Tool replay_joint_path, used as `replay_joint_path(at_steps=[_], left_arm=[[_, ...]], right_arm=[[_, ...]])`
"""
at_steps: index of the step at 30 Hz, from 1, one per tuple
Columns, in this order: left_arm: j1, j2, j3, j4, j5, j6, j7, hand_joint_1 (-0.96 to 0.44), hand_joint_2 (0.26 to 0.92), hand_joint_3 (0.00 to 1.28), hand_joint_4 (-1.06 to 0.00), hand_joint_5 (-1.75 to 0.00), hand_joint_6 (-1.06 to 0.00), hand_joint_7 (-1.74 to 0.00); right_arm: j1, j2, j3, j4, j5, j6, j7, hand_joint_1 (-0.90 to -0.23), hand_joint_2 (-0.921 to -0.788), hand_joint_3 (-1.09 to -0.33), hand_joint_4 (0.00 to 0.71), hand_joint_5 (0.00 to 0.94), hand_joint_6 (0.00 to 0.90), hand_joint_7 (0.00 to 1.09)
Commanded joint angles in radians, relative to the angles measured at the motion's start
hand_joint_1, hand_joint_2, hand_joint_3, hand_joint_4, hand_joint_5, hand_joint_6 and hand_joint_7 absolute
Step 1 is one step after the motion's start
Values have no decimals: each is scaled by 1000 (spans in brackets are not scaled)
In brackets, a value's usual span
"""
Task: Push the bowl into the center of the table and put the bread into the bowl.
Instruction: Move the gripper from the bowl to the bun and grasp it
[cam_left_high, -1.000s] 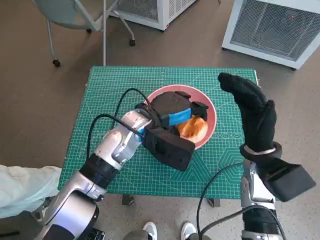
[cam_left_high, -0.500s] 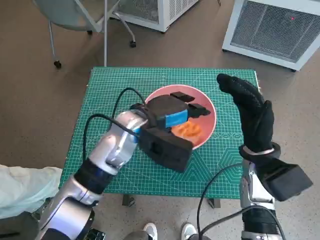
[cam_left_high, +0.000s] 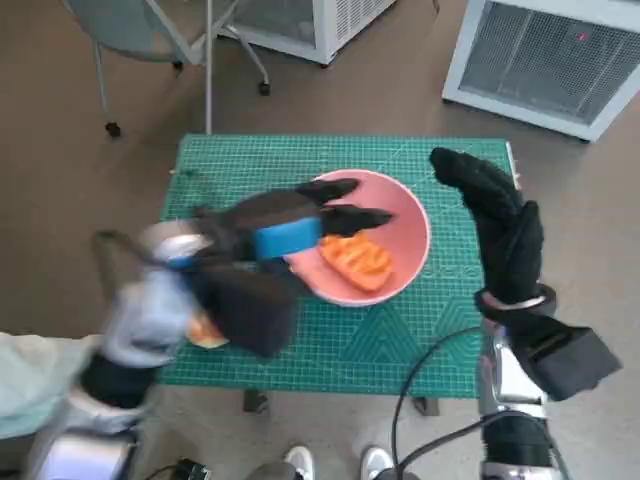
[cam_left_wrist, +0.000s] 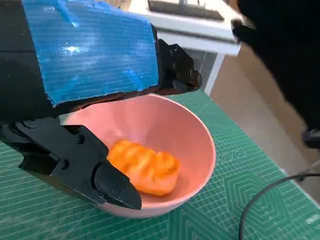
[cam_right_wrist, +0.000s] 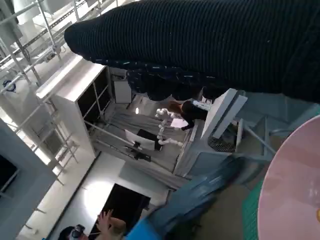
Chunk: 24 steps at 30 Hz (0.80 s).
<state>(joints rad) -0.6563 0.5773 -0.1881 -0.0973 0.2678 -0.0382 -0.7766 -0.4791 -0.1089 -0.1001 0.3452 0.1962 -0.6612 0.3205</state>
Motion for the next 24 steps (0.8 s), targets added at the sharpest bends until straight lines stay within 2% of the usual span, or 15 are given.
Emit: replay_joint_path(at_steps=[1,5,12,24], left_arm=[[63,95,100,-55,-88,-20,-43,-168,699,21,1,1,-283,-18],[119,156,158,-80,-112,-30,-45,-150,695,16,1,1,-289,-19],[209,235,187,-104,-56,-54,-18,-185,690,10,0,0,-297,-19],[305,246,186,-54,-81,-58,-15,-208,695,6,-45,-10,-310,-14]], right_arm=[[11,7,7,13,12,5,12,-769,-921,-781,103,0,-1,443],[7,10,8,20,16,4,16,-769,-921,-782,103,0,-1,442],[-4,15,8,40,26,4,25,-774,-921,-780,101,0,-1,442],[-18,20,8,64,46,1,45,-785,-921,-777,92,0,-1,444]])
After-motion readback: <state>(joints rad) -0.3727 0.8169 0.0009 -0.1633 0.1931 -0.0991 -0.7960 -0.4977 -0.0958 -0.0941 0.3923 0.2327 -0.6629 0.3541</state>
